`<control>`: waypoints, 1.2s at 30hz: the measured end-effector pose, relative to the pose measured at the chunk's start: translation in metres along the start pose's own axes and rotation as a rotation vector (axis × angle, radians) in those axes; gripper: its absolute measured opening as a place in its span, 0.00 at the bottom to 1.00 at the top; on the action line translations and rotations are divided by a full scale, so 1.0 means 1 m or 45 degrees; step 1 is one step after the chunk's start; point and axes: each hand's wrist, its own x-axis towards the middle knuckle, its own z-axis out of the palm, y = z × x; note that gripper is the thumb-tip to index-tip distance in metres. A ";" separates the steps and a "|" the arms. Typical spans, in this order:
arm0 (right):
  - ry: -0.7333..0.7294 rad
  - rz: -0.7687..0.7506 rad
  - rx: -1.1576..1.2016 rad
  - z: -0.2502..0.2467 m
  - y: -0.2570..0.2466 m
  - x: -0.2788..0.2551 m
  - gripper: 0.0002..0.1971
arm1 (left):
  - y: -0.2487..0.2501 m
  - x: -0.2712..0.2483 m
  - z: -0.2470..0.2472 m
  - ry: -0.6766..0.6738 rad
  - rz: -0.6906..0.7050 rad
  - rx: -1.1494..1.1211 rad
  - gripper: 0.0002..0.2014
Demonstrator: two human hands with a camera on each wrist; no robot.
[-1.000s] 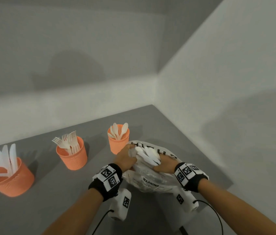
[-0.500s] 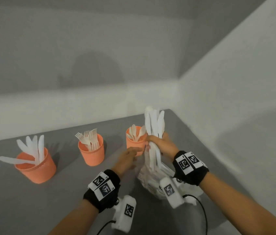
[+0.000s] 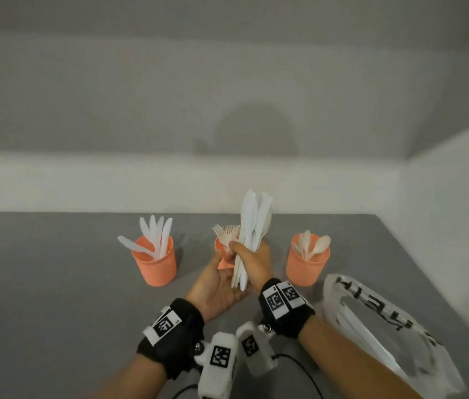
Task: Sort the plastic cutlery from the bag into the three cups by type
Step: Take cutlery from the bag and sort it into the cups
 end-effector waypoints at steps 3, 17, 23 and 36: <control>0.036 -0.043 -0.011 0.013 0.013 0.008 0.09 | 0.006 -0.007 -0.011 0.057 0.101 0.492 0.30; -0.354 -0.027 -0.482 0.026 0.045 0.006 0.21 | 0.035 0.014 -0.013 0.552 0.559 0.656 0.14; -0.680 0.249 -0.475 0.019 0.034 0.022 0.31 | 0.039 0.013 -0.014 0.349 0.542 0.750 0.12; -0.521 0.279 -0.096 0.024 0.041 0.015 0.11 | 0.041 0.010 -0.021 0.607 0.860 1.037 0.18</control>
